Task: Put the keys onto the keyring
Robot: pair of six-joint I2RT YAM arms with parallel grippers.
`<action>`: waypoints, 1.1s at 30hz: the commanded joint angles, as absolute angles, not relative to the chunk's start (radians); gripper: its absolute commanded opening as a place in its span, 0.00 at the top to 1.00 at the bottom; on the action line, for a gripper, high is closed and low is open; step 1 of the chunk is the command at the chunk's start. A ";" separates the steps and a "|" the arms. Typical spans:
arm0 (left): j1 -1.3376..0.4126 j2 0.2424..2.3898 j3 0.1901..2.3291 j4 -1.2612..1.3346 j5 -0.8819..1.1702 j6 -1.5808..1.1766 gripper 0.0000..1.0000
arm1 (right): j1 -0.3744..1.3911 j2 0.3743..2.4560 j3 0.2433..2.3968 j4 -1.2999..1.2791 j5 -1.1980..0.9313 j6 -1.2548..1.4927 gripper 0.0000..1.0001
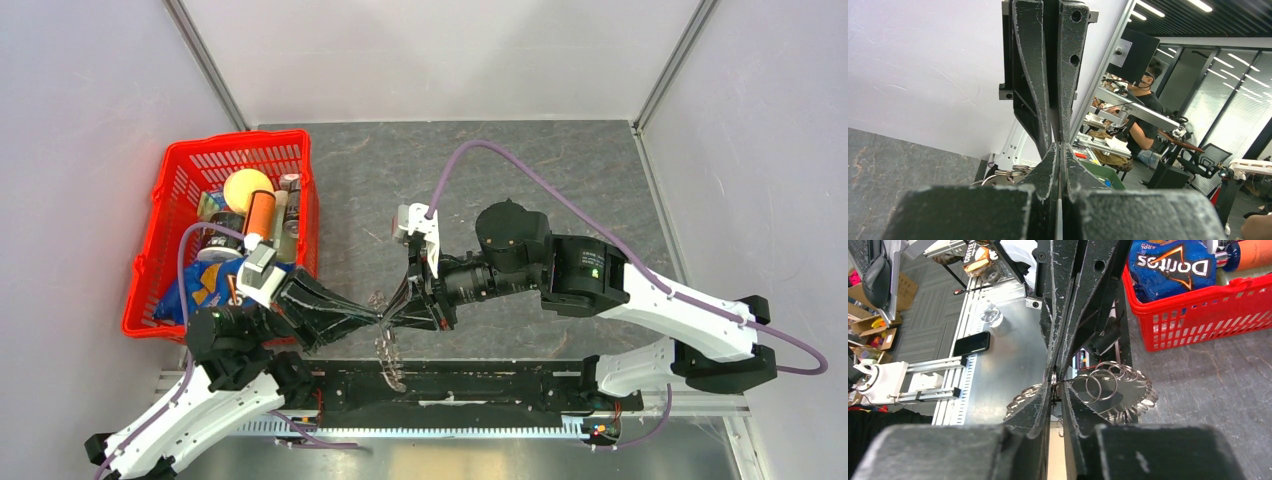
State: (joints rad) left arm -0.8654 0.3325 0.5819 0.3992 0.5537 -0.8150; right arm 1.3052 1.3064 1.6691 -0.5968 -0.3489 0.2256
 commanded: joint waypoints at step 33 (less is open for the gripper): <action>-0.867 0.463 0.796 -0.093 0.802 -0.799 0.60 | 1.305 1.372 1.797 -0.996 -0.589 0.120 1.00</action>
State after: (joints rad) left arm -0.8658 0.4313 0.8104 -0.0811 0.7174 -0.7853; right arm 1.3060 1.3525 1.7405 -0.9745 -0.5316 0.1421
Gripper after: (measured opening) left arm 0.396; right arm 0.010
